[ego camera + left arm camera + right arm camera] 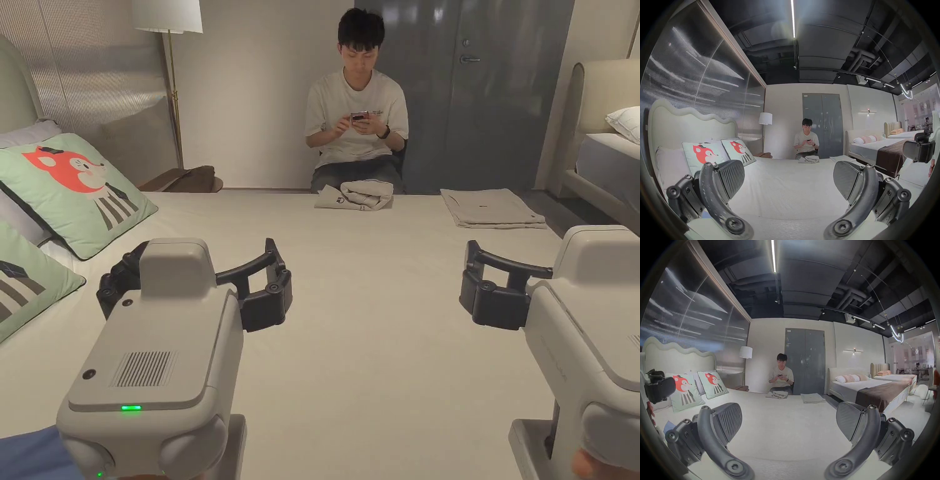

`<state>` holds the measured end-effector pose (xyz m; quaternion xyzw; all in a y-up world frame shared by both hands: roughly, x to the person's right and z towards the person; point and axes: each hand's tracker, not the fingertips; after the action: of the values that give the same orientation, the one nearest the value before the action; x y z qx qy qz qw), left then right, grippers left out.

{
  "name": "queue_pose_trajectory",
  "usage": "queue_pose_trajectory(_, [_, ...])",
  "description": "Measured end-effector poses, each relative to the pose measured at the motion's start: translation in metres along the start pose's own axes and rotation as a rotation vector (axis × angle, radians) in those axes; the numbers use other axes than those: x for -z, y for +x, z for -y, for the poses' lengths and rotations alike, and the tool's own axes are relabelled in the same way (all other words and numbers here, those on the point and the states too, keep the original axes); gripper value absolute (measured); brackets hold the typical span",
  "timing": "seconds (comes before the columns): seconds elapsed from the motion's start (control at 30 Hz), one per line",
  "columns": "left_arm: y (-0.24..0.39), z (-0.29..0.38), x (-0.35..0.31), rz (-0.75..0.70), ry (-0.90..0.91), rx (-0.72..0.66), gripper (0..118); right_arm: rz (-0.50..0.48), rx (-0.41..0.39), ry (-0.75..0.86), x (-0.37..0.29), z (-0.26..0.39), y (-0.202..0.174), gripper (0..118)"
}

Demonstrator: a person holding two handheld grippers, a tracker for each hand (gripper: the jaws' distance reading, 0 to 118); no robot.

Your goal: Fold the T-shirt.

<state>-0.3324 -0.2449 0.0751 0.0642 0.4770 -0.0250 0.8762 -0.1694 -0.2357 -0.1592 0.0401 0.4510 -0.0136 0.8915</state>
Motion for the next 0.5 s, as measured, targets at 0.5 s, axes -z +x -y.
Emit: queue_pose_trajectory(0.5, [-0.0001, -0.003, -0.0012, 0.002, -0.002, 0.004, 110, 0.022, -0.036, -0.025, 0.0031, 0.0044, -0.0025, 114])
